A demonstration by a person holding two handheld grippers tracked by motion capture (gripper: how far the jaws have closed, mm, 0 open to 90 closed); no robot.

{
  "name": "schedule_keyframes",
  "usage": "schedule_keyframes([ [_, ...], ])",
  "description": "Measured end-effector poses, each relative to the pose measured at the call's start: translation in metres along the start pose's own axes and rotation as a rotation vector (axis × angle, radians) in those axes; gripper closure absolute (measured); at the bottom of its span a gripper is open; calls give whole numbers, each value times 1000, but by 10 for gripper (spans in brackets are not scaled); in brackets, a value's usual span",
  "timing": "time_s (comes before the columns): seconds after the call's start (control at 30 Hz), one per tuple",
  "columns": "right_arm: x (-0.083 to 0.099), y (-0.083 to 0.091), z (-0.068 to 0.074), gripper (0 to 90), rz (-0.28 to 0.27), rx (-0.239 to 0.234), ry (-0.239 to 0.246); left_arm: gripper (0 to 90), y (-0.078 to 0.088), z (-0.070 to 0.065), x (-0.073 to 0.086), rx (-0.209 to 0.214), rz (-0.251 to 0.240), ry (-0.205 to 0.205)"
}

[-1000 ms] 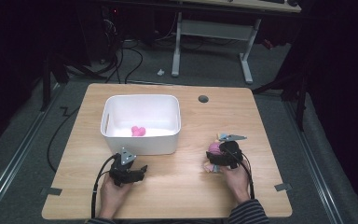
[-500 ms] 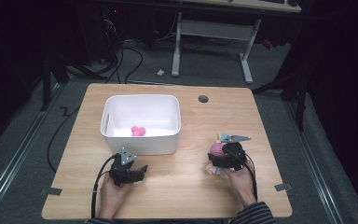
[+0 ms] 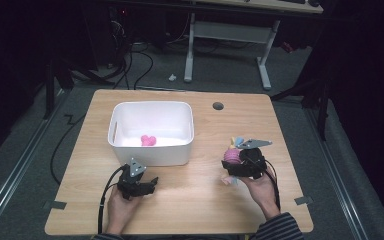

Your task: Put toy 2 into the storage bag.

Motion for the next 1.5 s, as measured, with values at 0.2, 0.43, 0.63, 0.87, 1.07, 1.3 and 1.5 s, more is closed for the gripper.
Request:
schedule_keyframes([
  [0.2, -12, 8, 5, 329, -17, -26, 36, 274, 0, 0, 0, 0, 0, 0],
  [0.43, -31, 17, 13, 329, -43, -55, 70, 275, 0, 0, 0, -1, 0, 0],
  [0.63, -44, 23, 17, 328, -62, -77, 91, 275, 0, 0, 0, 0, 0, 1],
  [0.87, -55, 24, 19, 328, -66, -106, 102, 275, 0, 0, 0, 0, 1, 0],
  [1.07, -66, 24, 23, 328, -67, -127, 117, 275, 0, 0, 0, 0, 1, 0],
  [1.3, -80, 23, 28, 329, -74, -147, 145, 275, 0, 0, 0, 0, 0, 0],
  [1.5, -92, 20, 32, 328, -79, -158, 172, 275, 0, 0, 0, -1, 0, 0],
])
Point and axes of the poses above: each handheld gripper's, and its own axes: y roughly backward along the jaws, x roughly out of its underside, z roughly to its left, the point moved 1 cm from there along -y, roughly forward along the jaws, and after that the axes turned 9 degrees about -x, right-handed, at the moved point
